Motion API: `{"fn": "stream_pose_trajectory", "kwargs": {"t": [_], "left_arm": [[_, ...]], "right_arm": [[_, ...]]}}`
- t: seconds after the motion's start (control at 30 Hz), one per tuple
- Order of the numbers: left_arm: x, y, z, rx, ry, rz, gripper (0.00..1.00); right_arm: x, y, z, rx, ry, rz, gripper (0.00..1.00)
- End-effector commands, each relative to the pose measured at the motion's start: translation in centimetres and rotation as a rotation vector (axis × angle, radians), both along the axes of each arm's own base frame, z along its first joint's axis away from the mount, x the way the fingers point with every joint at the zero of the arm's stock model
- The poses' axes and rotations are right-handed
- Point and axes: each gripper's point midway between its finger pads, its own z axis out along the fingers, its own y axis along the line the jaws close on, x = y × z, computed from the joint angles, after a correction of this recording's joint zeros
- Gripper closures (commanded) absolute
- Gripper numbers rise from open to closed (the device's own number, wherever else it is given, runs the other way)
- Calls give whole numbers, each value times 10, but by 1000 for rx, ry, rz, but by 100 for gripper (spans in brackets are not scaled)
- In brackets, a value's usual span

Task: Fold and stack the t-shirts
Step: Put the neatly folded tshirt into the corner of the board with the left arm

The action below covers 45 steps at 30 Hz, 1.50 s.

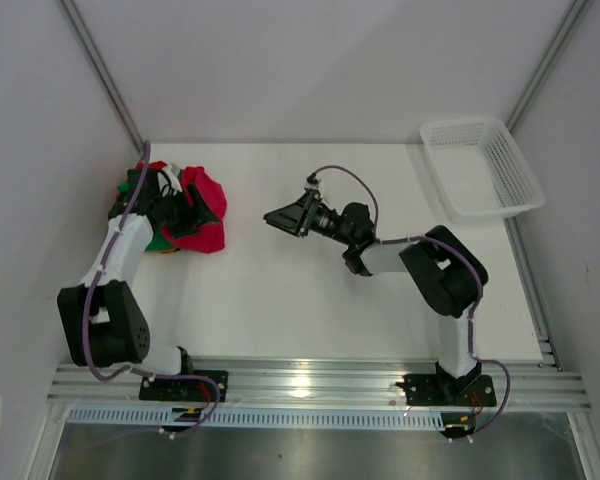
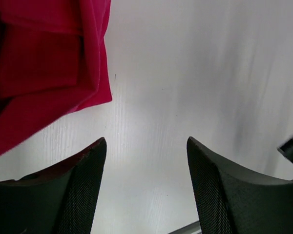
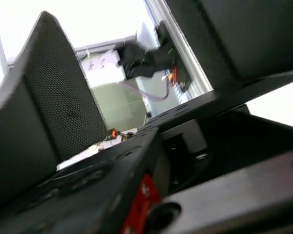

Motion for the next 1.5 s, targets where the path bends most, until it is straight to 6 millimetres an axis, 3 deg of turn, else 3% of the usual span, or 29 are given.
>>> {"fn": "stream_pose_trajectory", "kwargs": {"t": [0.0,0.03,0.07,0.1,0.13,0.17,0.2,0.23,0.27,0.3,0.37,0.4,0.43,0.47,0.53,0.63,0.83,0.97,1.27,1.47], "left_arm": [[35,6,15,74,-44,-19,31],[38,2,15,60,-37,-30,31],[41,-2,15,46,-33,-38,31],[50,-13,29,16,-61,-61,31],[52,-29,28,-30,-44,-89,31],[55,-28,28,-30,-44,-90,31],[60,-47,41,-53,-68,-127,31],[62,-53,42,-56,-69,-136,31],[60,-81,38,-55,-61,-202,30],[66,-89,46,-32,-85,-212,30],[65,-117,29,-18,-36,-281,31],[59,-122,19,-2,6,-298,31],[67,-126,24,31,-13,-302,31],[67,-132,12,61,8,-322,31],[69,-127,2,102,28,-301,31],[72,-103,-13,220,57,-249,32],[83,-39,-16,414,88,-104,32],[88,-16,-21,484,107,-57,32],[87,14,-38,580,158,-27,32],[83,37,-36,650,165,21,32]], "right_arm": [[-36,-10,29,-36,-168,45,34],[-40,-12,26,-68,-158,52,34],[-50,-13,37,-70,-188,60,34],[-54,-12,35,-98,-221,58,34],[-59,-11,31,-133,-210,61,34],[-57,-11,26,-152,-209,55,34],[-60,-9,25,-158,-215,58,34],[-60,-8,26,-150,-212,60,34],[-60,-7,26,-140,-205,63,34],[-59,-5,22,-133,-191,67,34],[-60,-3,28,-94,-179,73,34],[-60,-2,29,-87,-179,75,34],[-59,-1,29,-88,-176,74,34],[-58,0,32,-84,-183,72,34],[-58,0,35,-89,-188,73,34],[-57,-4,44,-99,-212,65,34],[-57,-20,47,-139,-234,24,34],[-57,-28,52,-131,-235,6,34],[-58,-39,66,-145,-262,-23,34],[-57,-42,65,-151,-254,-31,34]]}}
